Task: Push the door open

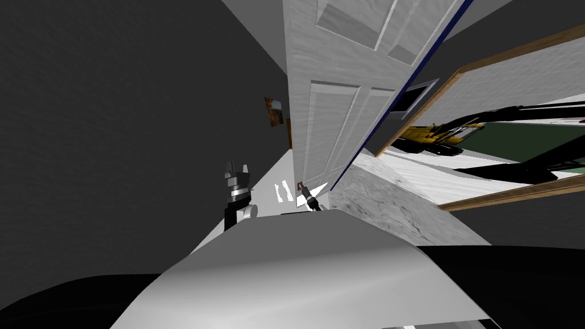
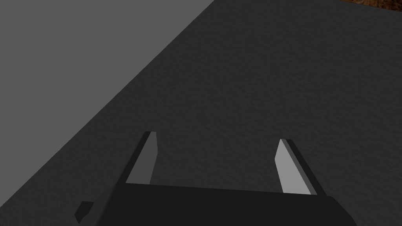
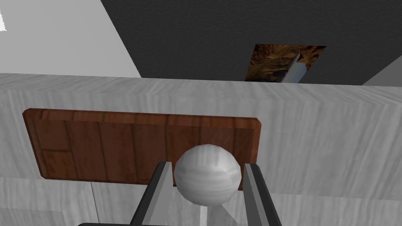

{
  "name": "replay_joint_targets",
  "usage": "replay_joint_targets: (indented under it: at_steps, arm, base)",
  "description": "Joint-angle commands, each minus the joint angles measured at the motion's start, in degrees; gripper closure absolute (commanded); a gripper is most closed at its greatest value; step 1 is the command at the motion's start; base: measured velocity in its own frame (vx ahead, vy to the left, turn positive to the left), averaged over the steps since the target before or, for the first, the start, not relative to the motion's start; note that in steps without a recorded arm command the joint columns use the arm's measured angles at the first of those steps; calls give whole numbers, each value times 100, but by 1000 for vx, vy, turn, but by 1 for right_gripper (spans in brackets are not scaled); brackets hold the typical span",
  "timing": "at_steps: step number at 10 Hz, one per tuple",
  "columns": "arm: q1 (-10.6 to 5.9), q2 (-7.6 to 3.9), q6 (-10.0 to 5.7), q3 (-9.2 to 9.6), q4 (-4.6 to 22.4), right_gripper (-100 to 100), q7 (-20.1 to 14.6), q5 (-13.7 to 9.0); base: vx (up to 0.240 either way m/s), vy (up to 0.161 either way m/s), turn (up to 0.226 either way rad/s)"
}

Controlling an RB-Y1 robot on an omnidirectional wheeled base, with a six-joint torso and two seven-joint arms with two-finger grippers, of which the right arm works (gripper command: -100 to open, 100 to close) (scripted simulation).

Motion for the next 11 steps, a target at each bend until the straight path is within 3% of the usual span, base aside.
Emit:
replay_joint_targets:
  at_steps: [1,3,4,5,7,11]
  arm:
    - [-14,45,74,-162,-60,100,74,-98]
    - [-65,158,99,-311,-9,100,151,-195]
    - [-41,129,117,-248,0,100,125,-154]
    - [-90,33,114,-387,23,100,189,-236]
    - [-120,-22,113,-513,55,100,250,-309]
    - [-191,-2,110,-809,132,100,393,-482]
  base:
    - [148,174,-89]
    - [155,155,-73]
    - [68,66,-27]
    - [95,96,-39]
    - [171,161,-69]
    - [214,138,-71]
